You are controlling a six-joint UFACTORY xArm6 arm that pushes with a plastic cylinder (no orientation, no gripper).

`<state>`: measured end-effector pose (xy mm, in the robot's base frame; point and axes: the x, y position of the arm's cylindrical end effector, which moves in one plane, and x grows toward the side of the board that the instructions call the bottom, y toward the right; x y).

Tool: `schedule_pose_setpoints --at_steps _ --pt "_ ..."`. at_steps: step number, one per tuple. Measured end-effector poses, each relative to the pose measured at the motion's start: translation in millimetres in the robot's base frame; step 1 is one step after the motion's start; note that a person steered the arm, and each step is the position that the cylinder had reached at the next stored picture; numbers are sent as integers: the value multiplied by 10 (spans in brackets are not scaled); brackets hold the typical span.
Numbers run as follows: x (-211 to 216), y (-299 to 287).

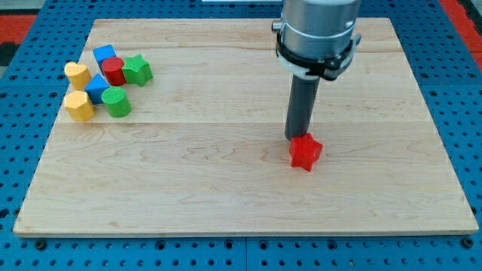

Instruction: Move the red star towards the bottom center of the board

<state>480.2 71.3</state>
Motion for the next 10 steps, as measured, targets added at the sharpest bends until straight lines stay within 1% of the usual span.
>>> schedule_pose_setpoints --at_steps 1,2,3,4,6,7,8,9,10 --pt "132 148" --pt "235 -342" --pt "347 -395" --pt "321 -175" --pt "321 -54" --pt "177 -54" --pt "-142 251" --pt "-42 712" --pt "305 712"
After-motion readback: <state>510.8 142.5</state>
